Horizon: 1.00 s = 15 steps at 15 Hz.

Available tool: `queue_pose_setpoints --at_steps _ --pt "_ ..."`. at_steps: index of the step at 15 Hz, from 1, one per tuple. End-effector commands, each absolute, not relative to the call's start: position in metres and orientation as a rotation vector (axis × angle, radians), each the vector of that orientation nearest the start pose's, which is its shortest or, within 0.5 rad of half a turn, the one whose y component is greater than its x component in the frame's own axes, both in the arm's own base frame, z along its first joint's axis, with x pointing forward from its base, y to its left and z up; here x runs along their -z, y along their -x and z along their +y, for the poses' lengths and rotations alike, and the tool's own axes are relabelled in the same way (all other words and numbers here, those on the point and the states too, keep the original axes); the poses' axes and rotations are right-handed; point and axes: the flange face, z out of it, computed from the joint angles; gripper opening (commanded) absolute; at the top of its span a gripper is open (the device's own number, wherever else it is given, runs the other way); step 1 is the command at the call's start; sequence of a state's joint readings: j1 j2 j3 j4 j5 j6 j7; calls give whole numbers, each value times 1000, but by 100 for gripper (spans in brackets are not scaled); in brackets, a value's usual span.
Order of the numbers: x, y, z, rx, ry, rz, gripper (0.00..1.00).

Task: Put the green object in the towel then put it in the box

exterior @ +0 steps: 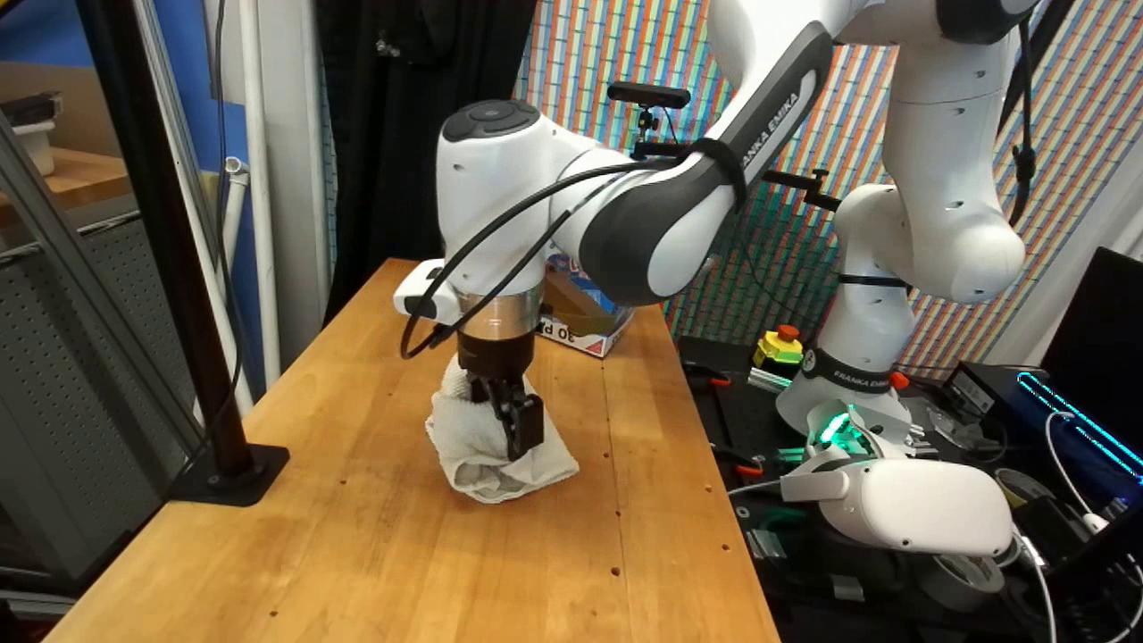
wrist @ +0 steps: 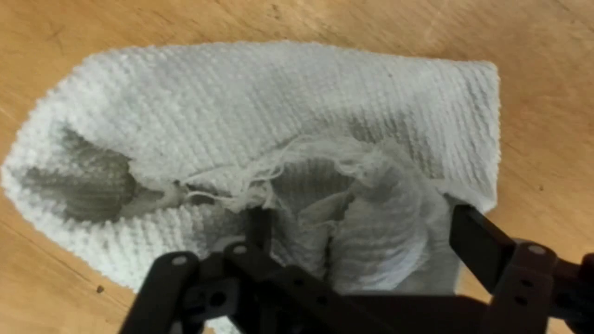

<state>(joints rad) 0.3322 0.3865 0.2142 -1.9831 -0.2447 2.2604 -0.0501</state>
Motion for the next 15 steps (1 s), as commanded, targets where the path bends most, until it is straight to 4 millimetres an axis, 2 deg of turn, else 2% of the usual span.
queue_pose_setpoints --at_steps 1,6,11,13,15 --pt "-307 -480 288 46 3006 -1173 100" --pt "-344 -447 263 194 3008 -1137 100" --pt "-387 -429 236 367 2994 -1037 100" --pt "-399 -422 234 424 2983 -1002 100" --pt "-403 -418 237 454 2977 -1001 100"
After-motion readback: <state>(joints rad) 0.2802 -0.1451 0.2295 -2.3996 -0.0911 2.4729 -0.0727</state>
